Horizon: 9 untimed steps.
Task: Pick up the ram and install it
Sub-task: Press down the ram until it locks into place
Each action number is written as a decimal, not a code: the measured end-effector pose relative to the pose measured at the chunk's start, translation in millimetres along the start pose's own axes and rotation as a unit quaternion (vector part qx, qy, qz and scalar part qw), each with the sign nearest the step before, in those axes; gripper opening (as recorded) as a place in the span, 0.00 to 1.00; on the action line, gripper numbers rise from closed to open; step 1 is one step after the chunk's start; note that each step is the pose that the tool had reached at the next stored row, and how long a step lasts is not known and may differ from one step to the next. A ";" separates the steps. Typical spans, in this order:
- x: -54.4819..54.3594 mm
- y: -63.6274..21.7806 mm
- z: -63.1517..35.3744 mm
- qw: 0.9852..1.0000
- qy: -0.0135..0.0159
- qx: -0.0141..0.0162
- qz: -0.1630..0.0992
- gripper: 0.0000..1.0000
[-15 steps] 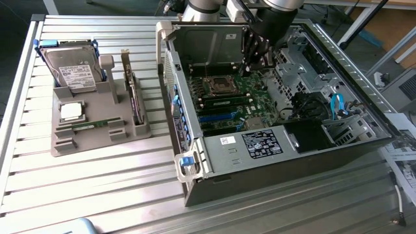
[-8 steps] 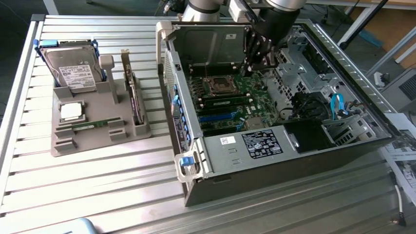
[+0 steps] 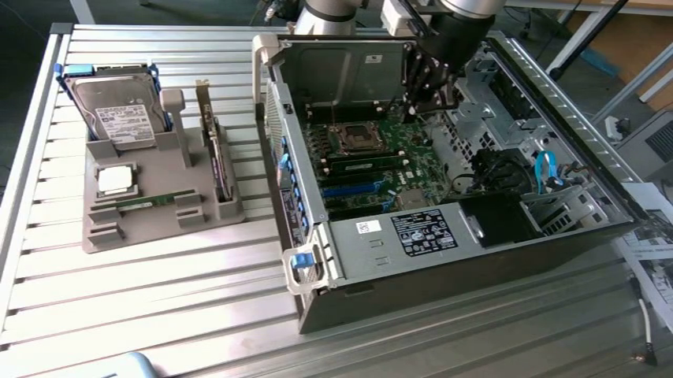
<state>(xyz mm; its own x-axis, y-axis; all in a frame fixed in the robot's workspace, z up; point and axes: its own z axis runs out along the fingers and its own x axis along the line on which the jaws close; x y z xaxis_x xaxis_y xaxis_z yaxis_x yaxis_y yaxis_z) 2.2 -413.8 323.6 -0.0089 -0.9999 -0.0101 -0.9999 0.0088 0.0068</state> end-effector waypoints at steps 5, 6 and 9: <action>-0.1 -9.1 -0.1 1.000 0.000 0.000 0.000 0.11; -0.1 -10.5 -0.1 1.000 0.000 0.000 0.000 0.11; -0.2 -15.5 -0.1 1.000 0.000 0.000 0.000 0.11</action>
<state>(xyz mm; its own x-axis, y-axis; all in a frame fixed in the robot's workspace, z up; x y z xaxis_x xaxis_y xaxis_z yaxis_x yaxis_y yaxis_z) 17.7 -413.7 323.6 -0.0089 -0.9999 -0.0101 -0.9999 0.0088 0.0067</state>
